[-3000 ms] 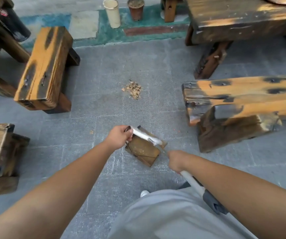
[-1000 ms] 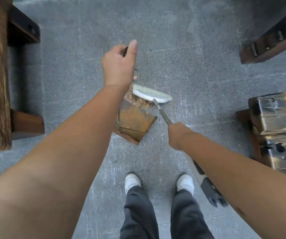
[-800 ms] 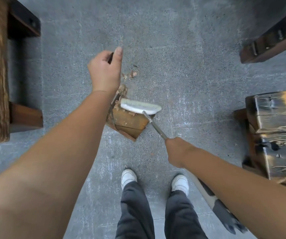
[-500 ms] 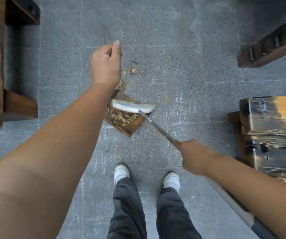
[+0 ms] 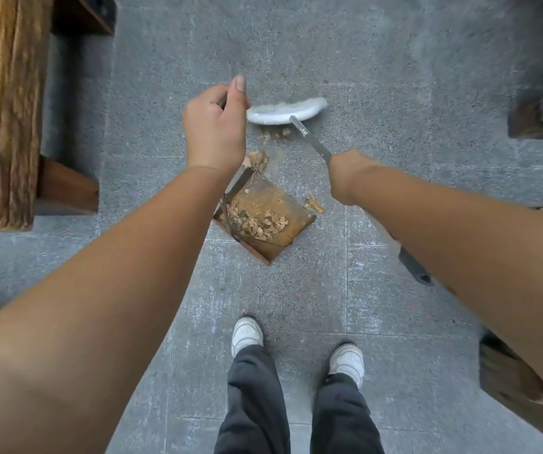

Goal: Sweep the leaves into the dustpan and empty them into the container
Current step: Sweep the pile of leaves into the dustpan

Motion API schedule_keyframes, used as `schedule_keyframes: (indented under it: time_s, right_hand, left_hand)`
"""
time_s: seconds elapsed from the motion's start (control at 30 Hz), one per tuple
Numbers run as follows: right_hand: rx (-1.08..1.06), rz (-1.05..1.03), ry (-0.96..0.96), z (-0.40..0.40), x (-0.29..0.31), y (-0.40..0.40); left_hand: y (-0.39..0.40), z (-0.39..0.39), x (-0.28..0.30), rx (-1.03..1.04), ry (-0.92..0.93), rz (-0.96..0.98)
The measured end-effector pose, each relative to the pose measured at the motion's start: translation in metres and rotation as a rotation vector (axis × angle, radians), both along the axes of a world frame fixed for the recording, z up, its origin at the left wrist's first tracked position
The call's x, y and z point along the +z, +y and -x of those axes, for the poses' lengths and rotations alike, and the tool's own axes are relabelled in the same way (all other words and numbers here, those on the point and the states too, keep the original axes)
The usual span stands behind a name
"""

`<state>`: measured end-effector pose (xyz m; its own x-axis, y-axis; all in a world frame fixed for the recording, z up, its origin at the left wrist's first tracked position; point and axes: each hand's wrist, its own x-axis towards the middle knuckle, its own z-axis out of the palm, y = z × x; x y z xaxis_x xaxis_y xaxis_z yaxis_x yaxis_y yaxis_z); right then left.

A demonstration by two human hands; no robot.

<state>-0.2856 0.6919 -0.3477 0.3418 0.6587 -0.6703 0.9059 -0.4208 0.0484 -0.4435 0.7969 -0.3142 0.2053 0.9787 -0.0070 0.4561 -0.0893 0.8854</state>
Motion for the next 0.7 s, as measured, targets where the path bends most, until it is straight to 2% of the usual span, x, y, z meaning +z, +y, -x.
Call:
schedule_keyframes:
  time_s: [0.2, 0.4, 0.6, 0.7]
  right_hand:
    - [0.174, 0.151, -0.008, -0.006, -0.005, -0.036]
    - [0.3, 0.29, -0.012, -0.029, 0.029, -0.104]
    - [0.157, 0.336, 0.176, -0.025, 0.056, -0.161]
    - [0.073, 0.291, 0.175, -0.031, 0.066, -0.162]
  left_hand:
    - [0.0, 0.023, -0.005, 0.004, -0.023, 0.012]
    - [0.004, 0.013, 0.004, 0.01, -0.029, 0.048]
    - [0.002, -0.016, 0.008, -0.05, -0.033, 0.04]
    - [0.005, -0.023, 0.011, -0.055, -0.028, 0.047]
